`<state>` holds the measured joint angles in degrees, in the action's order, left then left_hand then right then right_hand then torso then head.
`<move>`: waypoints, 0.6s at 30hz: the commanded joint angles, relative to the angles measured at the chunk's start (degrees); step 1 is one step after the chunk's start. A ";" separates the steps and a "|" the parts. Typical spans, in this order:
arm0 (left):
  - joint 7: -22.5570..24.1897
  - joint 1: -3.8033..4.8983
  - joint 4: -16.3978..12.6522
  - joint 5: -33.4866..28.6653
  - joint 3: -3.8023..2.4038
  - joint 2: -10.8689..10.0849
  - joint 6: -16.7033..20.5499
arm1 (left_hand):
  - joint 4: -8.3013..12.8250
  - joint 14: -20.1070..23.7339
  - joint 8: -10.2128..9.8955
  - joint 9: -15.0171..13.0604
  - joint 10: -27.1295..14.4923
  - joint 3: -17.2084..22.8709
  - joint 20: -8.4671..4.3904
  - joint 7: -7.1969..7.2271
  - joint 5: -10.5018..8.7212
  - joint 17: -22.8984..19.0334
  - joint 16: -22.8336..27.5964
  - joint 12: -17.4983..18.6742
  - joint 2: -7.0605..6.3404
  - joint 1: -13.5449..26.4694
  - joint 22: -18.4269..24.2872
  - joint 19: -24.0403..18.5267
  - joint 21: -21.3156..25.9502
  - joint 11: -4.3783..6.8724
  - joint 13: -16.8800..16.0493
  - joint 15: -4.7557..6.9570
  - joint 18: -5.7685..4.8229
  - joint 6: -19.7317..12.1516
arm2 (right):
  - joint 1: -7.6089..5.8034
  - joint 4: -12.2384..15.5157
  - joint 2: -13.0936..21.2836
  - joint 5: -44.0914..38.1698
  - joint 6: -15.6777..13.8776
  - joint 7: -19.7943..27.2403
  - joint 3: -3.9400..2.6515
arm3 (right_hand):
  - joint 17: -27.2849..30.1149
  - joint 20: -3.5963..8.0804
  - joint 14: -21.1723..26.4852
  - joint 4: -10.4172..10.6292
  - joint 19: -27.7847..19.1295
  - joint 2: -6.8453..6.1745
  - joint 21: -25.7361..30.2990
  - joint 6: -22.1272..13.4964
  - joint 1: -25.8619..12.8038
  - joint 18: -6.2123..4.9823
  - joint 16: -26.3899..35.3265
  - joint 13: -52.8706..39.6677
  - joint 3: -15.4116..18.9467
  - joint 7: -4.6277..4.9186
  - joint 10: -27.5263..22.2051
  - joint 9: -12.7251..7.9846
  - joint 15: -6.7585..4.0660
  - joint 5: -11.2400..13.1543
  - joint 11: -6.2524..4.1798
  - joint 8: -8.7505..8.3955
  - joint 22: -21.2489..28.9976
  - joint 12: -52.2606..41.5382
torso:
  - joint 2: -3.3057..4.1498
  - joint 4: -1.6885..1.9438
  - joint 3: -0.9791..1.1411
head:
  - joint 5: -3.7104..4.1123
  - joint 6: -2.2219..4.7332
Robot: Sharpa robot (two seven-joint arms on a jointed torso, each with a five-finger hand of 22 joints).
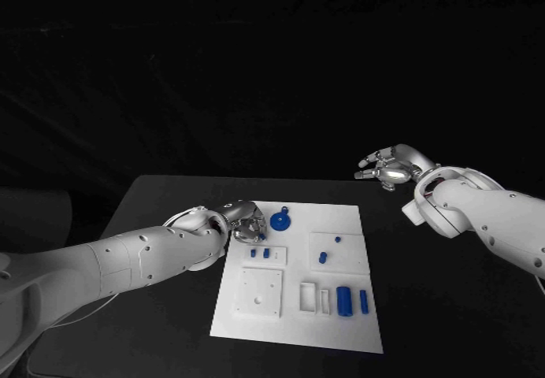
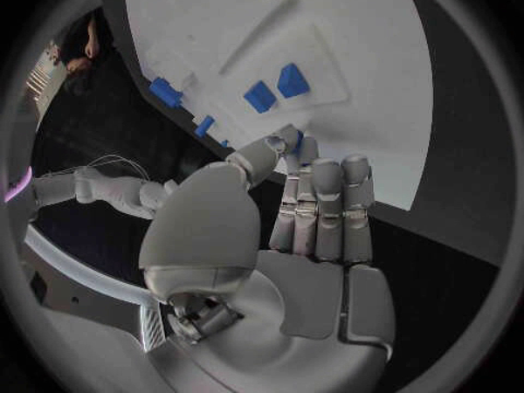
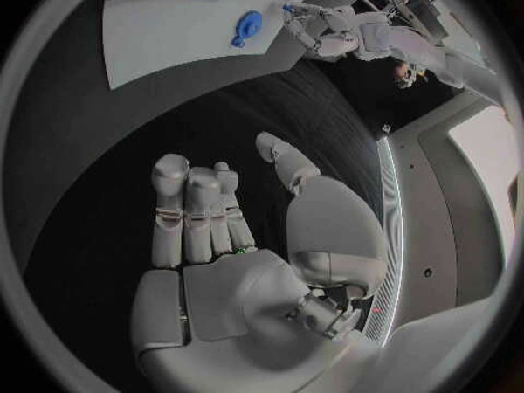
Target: Assemble the parts on the task board
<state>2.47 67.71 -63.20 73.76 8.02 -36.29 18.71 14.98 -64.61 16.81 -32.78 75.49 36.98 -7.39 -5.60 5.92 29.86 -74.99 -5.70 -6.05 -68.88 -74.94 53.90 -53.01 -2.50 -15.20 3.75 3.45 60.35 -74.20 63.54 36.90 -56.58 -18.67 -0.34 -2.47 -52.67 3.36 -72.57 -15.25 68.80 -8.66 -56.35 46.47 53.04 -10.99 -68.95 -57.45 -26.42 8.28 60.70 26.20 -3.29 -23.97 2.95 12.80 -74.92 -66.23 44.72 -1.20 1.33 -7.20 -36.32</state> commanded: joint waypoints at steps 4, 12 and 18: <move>0.29 -0.11 0.74 1.38 -0.02 0.82 -0.65 | -0.01 -0.29 0.15 -0.04 0.41 0.14 -1.85 0.05 0.19 -0.05 -0.03 -0.10 0.69 0.06 -0.55 0.09 -0.35 0.09 -0.07 0.21 1.71 0.28 | 0.02 0.14 -0.10 -0.12 0.28 0.49 -0.02 | -0.07 0.44 -0.40 0.06 0.12 0.33 0.26 -0.99 -0.34 -4.01 0.28 0.07 -0.28 1.28 -0.39 -0.08 -0.17 -0.25 0.00 0.26 -0.82 -0.38 | 0.03 0.03 -0.05 | 0.13 0.02; 0.11 -0.41 1.58 1.45 -0.02 1.05 -0.76 | 0.09 -0.29 0.14 -0.02 0.46 0.16 -1.88 0.06 0.17 -0.05 -0.04 -0.09 0.69 0.01 -0.56 0.08 -0.36 0.11 -0.07 0.22 1.69 0.32 | 0.02 0.11 -0.02 -0.12 0.28 0.50 -0.02 | -0.07 0.44 -0.41 0.06 0.13 0.33 0.27 -0.99 -0.34 -4.01 0.29 0.09 -0.28 1.28 -0.39 -0.08 -0.17 -0.24 0.00 0.26 -0.83 -0.39 | 0.01 0.01 -0.07 | 0.23 -0.11; 0.02 -0.41 1.72 1.28 -0.02 1.07 -0.80 | 0.12 -0.28 0.13 -0.01 0.48 0.17 -1.89 0.06 0.16 -0.05 -0.04 -0.07 0.71 0.00 -0.57 0.09 -0.37 0.11 -0.07 0.23 1.68 0.32 | 0.02 0.16 0.00 -0.12 0.28 0.49 -0.02 | -0.07 0.44 -0.42 0.06 0.14 0.33 0.27 -0.99 -0.35 -4.01 0.29 0.11 -0.28 1.28 -0.39 -0.09 -0.17 -0.24 0.00 0.26 -0.83 -0.40 | 0.02 0.02 -0.04 | 0.25 -0.13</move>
<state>2.42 67.38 -61.48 74.71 7.98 -35.35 18.59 14.99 -64.63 16.75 -32.76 75.45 36.97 -7.45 -5.52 5.71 29.87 -74.99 -5.69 -5.79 -68.84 -74.92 53.98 -53.01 -2.46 -15.22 3.74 3.46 60.25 -74.20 63.59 36.91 -56.58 -18.67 -0.34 -2.47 -52.67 3.39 -72.57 -15.25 69.01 -8.66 -56.35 46.45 53.04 -10.99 -68.95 -57.41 -26.42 8.26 60.69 26.20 -3.29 -23.97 2.95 12.80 -74.91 -66.46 44.73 -1.19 1.26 -6.97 -36.45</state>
